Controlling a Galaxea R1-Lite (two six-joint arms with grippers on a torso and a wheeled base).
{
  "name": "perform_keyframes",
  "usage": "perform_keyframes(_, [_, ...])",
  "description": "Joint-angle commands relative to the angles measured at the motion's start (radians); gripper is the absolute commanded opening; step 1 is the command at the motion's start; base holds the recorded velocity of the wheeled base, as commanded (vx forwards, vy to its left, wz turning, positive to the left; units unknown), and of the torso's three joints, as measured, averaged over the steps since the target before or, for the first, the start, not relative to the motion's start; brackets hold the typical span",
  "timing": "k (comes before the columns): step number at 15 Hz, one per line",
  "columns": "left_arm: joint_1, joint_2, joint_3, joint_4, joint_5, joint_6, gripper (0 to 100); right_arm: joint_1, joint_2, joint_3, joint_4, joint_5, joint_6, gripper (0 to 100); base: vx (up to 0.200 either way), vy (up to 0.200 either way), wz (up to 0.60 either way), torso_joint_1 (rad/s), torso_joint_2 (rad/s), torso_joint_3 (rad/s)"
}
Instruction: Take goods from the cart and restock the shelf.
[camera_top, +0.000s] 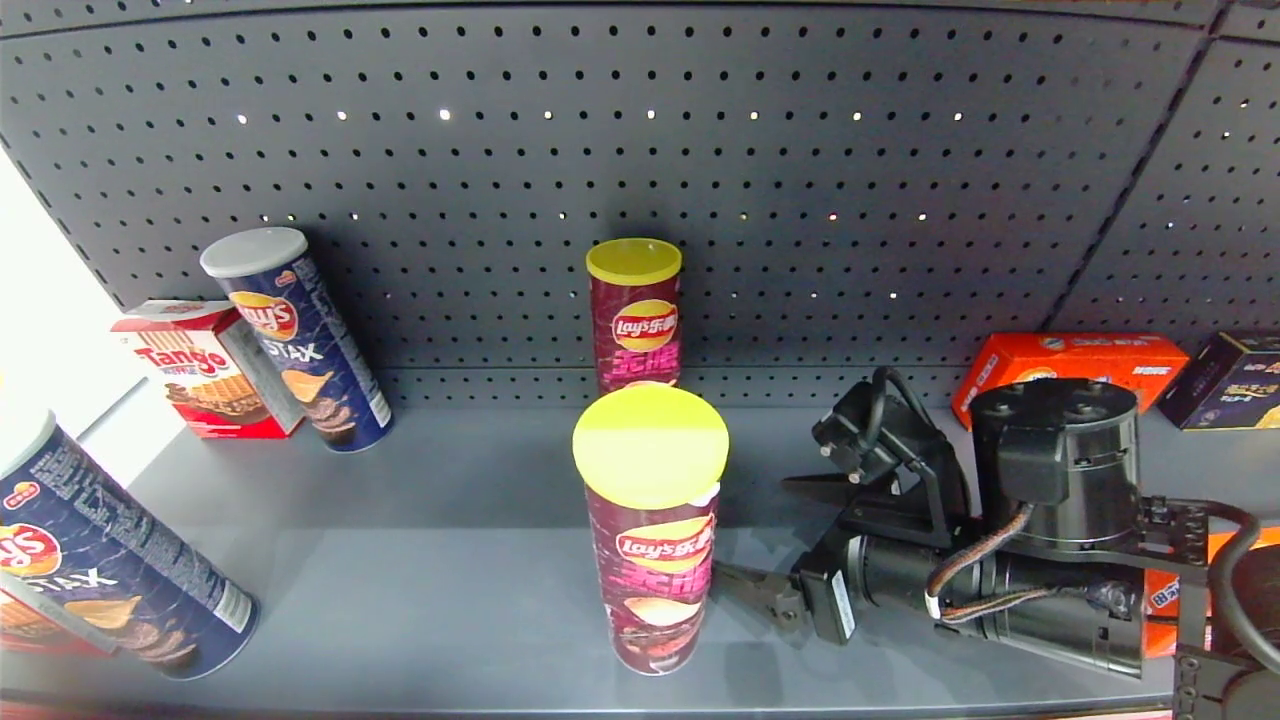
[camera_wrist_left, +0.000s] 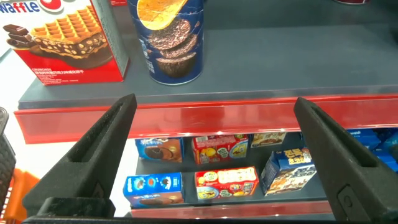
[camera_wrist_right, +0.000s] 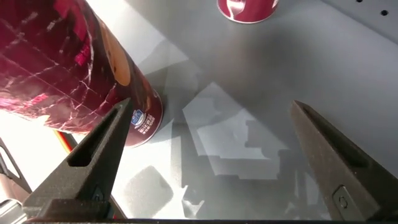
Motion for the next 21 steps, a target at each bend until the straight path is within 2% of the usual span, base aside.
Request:
perform_keyframes(1, [0.0, 0.001, 0.0, 0.0, 0.0, 0.0, 100, -0.002, -0.003, -0.001, -0.001, 0.0, 0.0, 100, 0.0, 0.0, 0.0, 0.0, 0.0, 0.0])
perform_keyframes(9, [0.0, 0.001, 0.0, 0.0, 0.0, 0.0, 100, 0.004, 0.026, -0.037, -0.001, 0.0, 0.0, 100, 0.0, 0.0, 0.0, 0.0, 0.0, 0.0])
perform_keyframes(21, [0.002, 0.001, 0.0, 0.0, 0.0, 0.0, 100, 0.005, -0.018, 0.022, 0.001, 0.0, 0.0, 100, 0.0, 0.0, 0.0, 0.0, 0.0, 0.0])
